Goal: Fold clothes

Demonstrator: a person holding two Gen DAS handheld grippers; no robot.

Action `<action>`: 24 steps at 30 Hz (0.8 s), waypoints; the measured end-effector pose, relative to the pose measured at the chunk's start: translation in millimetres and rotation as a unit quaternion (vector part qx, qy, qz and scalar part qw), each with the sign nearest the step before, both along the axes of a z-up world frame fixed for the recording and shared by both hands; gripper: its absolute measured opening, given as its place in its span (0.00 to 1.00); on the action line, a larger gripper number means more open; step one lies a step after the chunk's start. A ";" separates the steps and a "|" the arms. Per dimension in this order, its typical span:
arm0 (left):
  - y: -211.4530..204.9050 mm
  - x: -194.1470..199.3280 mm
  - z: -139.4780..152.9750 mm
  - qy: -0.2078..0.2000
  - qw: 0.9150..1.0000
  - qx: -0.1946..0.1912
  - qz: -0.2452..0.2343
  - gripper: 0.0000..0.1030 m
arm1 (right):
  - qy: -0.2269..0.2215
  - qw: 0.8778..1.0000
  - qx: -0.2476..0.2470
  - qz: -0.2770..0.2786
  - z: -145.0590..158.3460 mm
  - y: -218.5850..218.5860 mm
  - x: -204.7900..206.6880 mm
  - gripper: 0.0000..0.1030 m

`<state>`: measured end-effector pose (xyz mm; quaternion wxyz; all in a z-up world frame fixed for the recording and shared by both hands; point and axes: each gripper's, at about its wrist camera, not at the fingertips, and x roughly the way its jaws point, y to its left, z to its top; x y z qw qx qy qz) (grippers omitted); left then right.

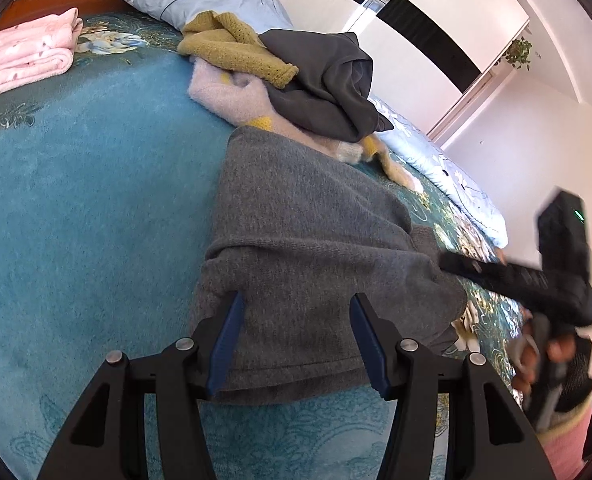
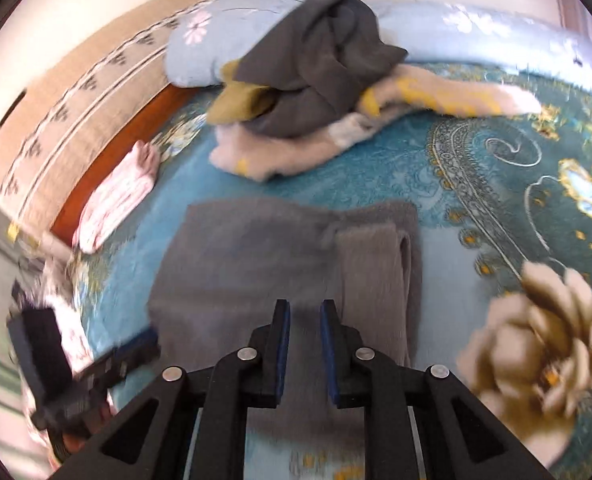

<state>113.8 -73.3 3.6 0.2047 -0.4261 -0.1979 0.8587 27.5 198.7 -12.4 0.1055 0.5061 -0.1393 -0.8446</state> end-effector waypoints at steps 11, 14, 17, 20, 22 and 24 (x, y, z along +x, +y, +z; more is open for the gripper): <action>3.4 -1.3 -2.2 -0.004 1.000 -0.011 -0.001 0.55 | 0.007 1.000 0.014 0.009 -9.1 -5.4 29.4 0.20; 6.4 -0.6 -1.1 -0.002 1.000 -0.022 0.001 0.55 | 0.006 1.000 0.005 0.004 -15.9 -3.4 28.8 0.21; 1.0 5.4 5.0 -0.001 1.000 -0.008 0.005 0.55 | 0.001 1.000 -0.017 -0.005 -9.0 3.0 28.6 0.20; -12.5 10.0 16.8 0.013 1.000 -0.003 0.020 0.55 | 0.036 0.998 -0.056 -0.005 16.2 12.4 34.7 0.33; -23.7 8.0 21.0 0.016 0.999 -0.010 0.040 0.55 | 0.074 0.994 -0.077 -0.020 33.8 26.4 36.8 0.54; -32.5 2.1 19.5 0.005 0.999 0.000 0.048 0.55 | 0.101 0.990 -0.085 -0.043 44.0 40.7 36.8 0.56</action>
